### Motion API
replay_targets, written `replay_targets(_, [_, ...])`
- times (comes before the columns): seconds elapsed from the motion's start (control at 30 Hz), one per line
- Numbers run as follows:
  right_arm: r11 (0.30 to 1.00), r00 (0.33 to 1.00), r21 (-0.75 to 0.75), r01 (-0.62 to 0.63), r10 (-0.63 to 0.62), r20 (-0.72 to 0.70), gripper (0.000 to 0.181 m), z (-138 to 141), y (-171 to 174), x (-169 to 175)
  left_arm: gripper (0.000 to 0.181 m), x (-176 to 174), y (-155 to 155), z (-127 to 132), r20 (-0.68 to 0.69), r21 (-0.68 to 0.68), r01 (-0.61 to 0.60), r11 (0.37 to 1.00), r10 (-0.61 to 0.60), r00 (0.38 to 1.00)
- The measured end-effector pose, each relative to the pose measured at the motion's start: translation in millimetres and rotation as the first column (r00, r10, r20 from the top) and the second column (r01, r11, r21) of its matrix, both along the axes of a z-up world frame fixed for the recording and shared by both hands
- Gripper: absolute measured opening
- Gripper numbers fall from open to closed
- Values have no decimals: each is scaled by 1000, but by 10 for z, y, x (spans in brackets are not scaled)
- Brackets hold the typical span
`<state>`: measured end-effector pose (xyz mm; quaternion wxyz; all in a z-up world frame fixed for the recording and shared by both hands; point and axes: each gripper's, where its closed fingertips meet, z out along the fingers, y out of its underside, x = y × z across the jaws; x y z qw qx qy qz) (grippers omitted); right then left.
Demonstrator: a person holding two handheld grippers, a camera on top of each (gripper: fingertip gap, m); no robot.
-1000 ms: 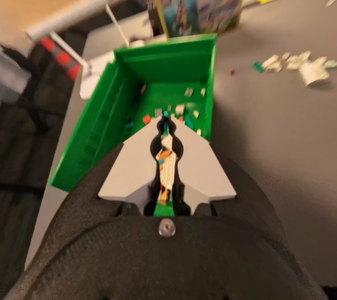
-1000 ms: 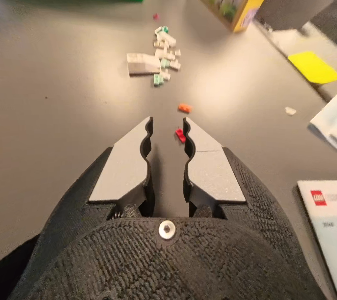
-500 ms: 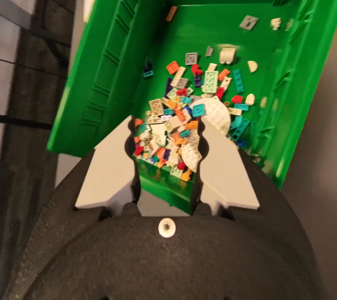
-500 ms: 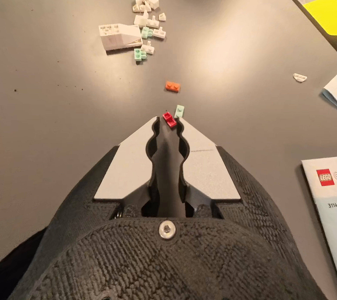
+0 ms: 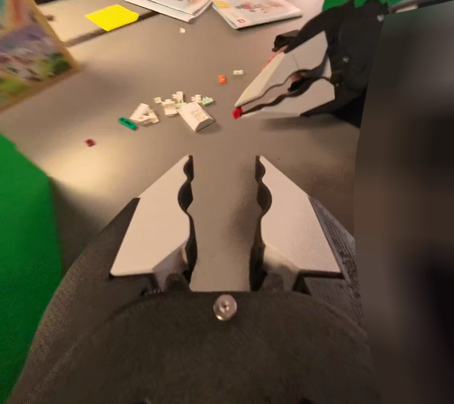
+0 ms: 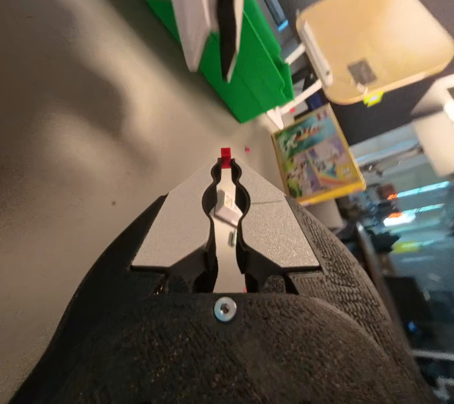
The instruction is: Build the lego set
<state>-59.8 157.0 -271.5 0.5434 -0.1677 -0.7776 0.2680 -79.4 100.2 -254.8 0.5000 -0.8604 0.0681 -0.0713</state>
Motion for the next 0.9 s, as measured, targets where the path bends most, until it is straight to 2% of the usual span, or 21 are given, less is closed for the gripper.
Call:
replay_targets(0.13, [990,993,109,-84,92,-69,6,70,-311,7,45,135,109,-217,144,-54,92,994,-83,986])
replay_targets(0.27, [976,986,175,-129,145,-84,6,73,-454,51,33,253,142,-136,290,5,149,989,-145,946])
replay_targets(0.4, [970,984,202,-137,156,-84,6,72,-515,58,7,349,100,-135,349,1,224,975,-210,913])
replay_targets(0.47, [969,983,209,-135,157,-96,6,71,-522,53,4,357,88,-137,339,6,231,973,-219,915])
replay_targets(0.53, [976,985,187,-115,137,-106,22,82,-478,33,4,285,75,-75,299,30,193,981,-193,934])
replay_targets(0.6, [992,996,121,-32,42,-75,28,66,-252,0,4,120,19,121,240,87,111,990,-129,962])
replay_targets(0.67, [995,995,10,96,-96,-25,33,50,128,-16,4,-133,-104,394,144,161,0,987,-23,989])
replay_targets(0.73, [960,967,-115,254,-250,46,34,1,587,-1,4,-445,-266,657,47,244,-120,962,112,993])
replay_targets(0.83, [838,880,-278,470,-423,214,36,-176,1164,84,4,-916,-527,833,-30,283,-279,918,300,954])
replay_targets(0.9, [704,767,-323,633,-512,387,36,-403,1471,194,4,-1252,-719,871,-60,293,-397,870,431,900])
